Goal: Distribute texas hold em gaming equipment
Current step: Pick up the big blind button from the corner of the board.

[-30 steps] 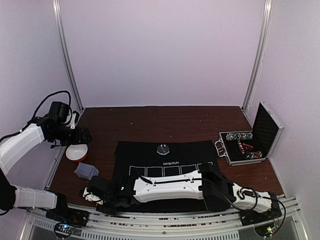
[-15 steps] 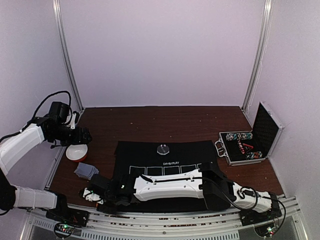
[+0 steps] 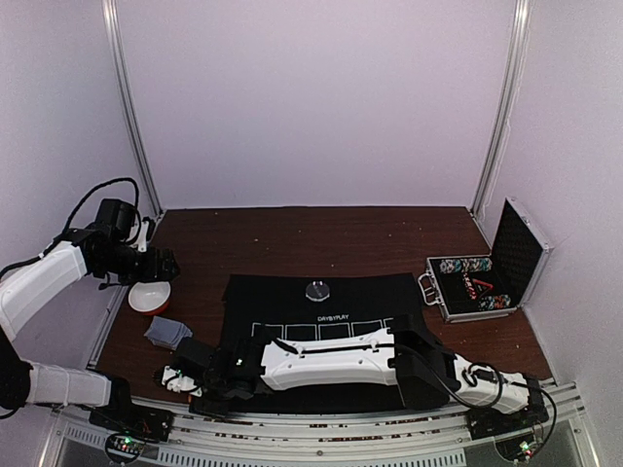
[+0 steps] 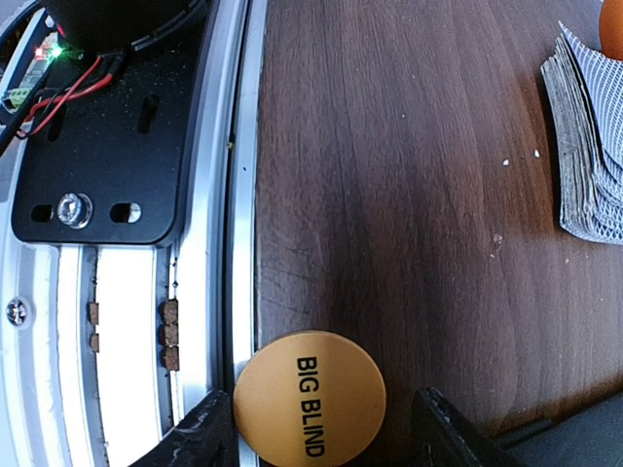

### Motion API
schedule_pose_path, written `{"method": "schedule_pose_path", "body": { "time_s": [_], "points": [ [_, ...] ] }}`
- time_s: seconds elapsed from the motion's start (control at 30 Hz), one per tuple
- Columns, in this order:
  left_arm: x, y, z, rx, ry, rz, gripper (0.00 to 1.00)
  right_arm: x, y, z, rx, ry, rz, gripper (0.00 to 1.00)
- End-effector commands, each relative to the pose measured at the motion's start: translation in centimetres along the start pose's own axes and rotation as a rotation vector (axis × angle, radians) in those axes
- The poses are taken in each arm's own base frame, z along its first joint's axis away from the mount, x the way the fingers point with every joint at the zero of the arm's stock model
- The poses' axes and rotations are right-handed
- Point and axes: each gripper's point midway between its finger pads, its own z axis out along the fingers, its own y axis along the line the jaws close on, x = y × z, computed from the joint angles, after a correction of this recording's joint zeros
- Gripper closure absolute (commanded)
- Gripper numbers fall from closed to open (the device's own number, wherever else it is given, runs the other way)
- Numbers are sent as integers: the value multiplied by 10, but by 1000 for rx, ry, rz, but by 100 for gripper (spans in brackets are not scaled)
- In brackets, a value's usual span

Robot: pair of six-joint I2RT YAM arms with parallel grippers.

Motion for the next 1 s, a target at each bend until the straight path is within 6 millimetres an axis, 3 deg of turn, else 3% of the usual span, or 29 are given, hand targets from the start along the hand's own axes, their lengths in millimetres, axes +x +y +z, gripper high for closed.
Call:
{"method": "schedule_pose_path", "body": {
  "time_s": [0.0, 0.23, 0.33, 0.57, 0.73, 0.97],
  "points": [
    [-9, -2, -3, 16, -44, -7, 6, 18, 94, -10, -278, 74, -63, 34],
    [-9, -2, -3, 17, -44, -6, 6, 18, 89, -1, -372, 54, 61, 28],
    [-9, -2, -3, 17, -45, -5, 6, 21, 83, 6, -379, 61, 121, 31],
    [-10, -2, -3, 15, -47, -5, 6, 30, 91, 6, -435, 98, 174, 38],
    [-10, -2, -4, 18, -49, -5, 6, 33, 79, 8, -346, 107, 148, 40],
    [-10, -3, -4, 22, -49, -5, 6, 42, 83, 7, -274, 143, 62, 34]
  ]
}}
